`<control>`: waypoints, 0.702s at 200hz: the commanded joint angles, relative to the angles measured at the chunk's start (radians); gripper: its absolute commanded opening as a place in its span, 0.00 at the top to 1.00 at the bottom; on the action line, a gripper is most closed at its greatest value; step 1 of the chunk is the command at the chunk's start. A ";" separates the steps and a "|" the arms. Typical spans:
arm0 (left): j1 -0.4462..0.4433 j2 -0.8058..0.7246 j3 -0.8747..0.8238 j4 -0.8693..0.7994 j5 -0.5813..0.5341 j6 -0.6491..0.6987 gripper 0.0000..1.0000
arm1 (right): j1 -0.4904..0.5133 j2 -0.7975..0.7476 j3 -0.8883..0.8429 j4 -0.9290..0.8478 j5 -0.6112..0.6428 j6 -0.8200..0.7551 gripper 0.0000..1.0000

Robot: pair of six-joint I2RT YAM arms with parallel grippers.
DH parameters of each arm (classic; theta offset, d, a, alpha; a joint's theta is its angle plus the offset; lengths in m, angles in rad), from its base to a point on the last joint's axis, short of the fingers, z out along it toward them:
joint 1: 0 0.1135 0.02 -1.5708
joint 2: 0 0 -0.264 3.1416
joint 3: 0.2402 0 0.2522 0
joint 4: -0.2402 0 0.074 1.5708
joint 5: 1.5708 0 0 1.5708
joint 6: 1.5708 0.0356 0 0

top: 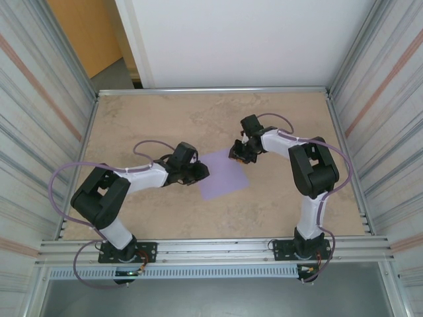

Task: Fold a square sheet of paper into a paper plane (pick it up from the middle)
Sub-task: First fold in half a square sheet of paper at the center of the table.

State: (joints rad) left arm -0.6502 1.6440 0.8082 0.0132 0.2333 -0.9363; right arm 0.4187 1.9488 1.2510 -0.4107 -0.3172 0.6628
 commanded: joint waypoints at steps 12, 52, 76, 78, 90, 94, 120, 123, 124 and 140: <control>0.003 0.022 0.016 -0.066 -0.052 0.017 0.78 | 0.002 0.042 0.025 -0.073 -0.014 -0.059 0.71; 0.006 0.051 0.021 -0.080 -0.063 0.024 0.79 | 0.008 0.024 -0.025 -0.081 0.016 -0.024 0.71; 0.013 0.065 0.023 -0.083 -0.060 0.043 0.81 | 0.012 -0.006 -0.085 -0.045 0.022 0.030 0.71; 0.015 0.066 0.023 -0.082 -0.057 0.044 0.81 | 0.011 -0.009 -0.089 -0.041 0.019 0.034 0.71; 0.024 0.074 0.026 -0.078 -0.037 0.054 0.82 | 0.015 -0.028 -0.115 -0.013 0.013 0.057 0.71; 0.027 0.075 0.026 -0.076 -0.028 0.058 0.82 | 0.016 -0.032 -0.122 -0.005 0.008 0.065 0.71; 0.050 0.074 0.027 -0.075 0.010 0.087 0.85 | 0.019 -0.071 -0.140 0.025 -0.001 0.082 0.71; 0.053 0.072 0.028 -0.077 0.012 0.090 0.85 | 0.020 -0.075 -0.139 0.027 -0.001 0.081 0.71; 0.054 0.071 0.028 -0.077 0.013 0.092 0.85 | 0.019 -0.076 -0.139 0.027 -0.001 0.081 0.71; 0.063 0.059 0.034 -0.085 0.024 0.115 0.86 | 0.015 -0.098 -0.135 0.025 0.004 0.081 0.71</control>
State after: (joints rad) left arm -0.6056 1.6985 0.8173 -0.0402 0.2356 -0.8791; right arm 0.4278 1.8874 1.1370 -0.3481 -0.3191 0.7109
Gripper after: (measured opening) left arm 0.148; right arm 0.290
